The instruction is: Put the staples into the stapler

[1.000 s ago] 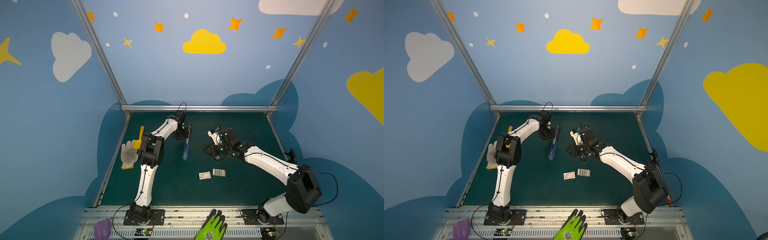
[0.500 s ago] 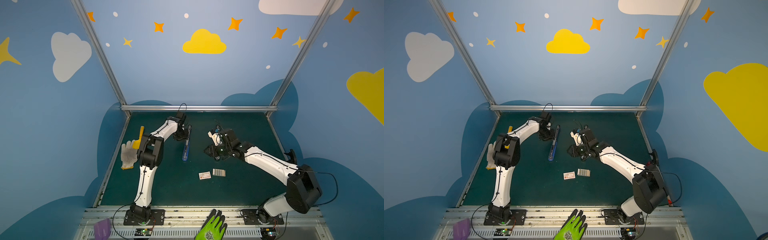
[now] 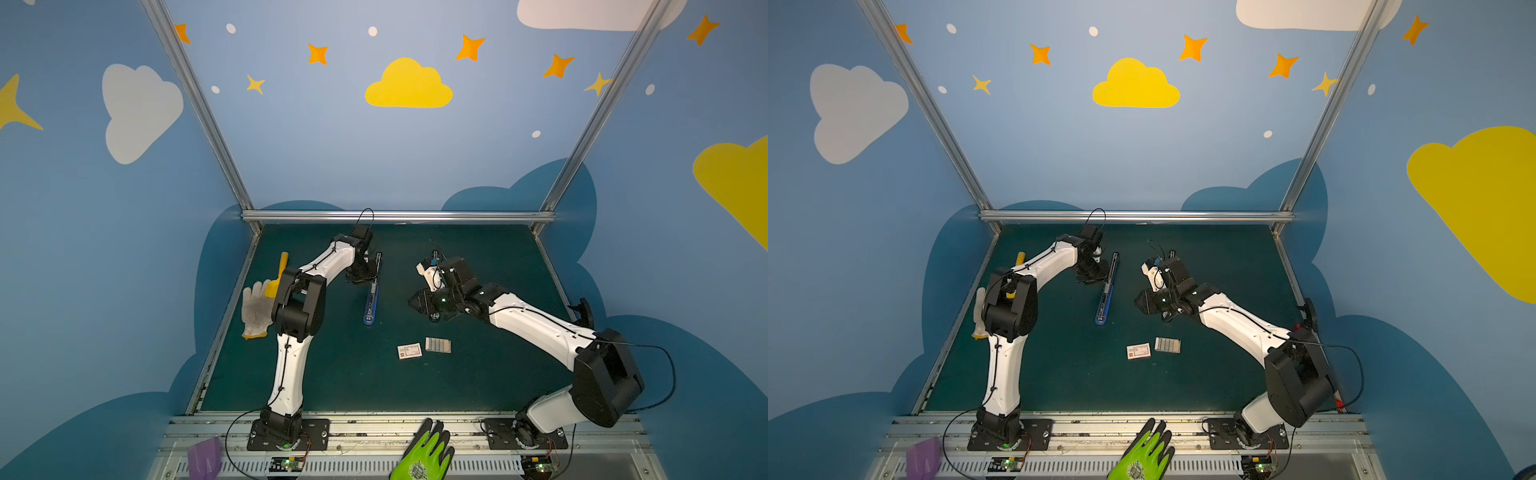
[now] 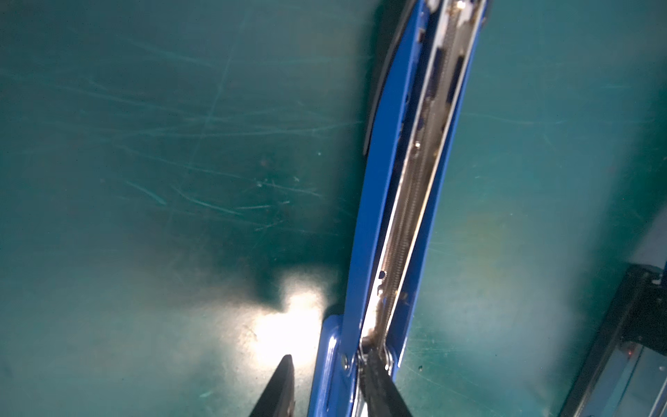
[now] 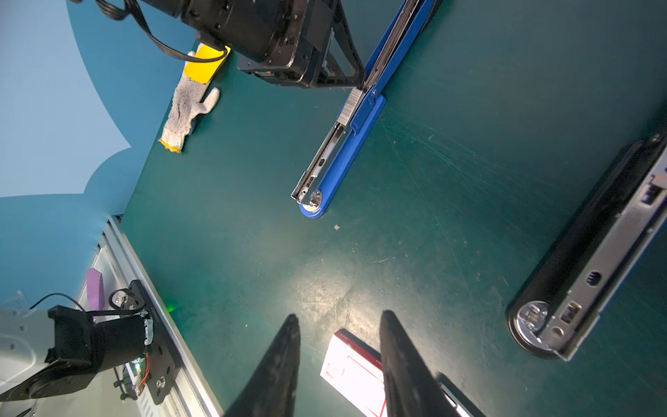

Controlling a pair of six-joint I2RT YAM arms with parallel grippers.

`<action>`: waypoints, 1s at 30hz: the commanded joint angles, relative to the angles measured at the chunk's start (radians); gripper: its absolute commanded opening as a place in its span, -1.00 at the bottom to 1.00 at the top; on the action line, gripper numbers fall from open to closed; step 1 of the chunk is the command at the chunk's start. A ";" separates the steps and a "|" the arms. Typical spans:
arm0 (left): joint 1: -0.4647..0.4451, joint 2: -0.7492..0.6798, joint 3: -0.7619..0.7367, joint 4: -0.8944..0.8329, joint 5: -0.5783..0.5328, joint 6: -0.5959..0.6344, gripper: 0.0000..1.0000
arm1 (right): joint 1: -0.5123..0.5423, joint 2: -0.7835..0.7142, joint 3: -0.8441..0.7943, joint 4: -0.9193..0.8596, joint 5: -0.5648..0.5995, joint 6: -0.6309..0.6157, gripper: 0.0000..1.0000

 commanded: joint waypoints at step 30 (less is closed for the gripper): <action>-0.021 -0.004 0.019 -0.068 -0.035 0.022 -0.37 | -0.020 -0.062 -0.028 0.009 0.013 0.007 -0.24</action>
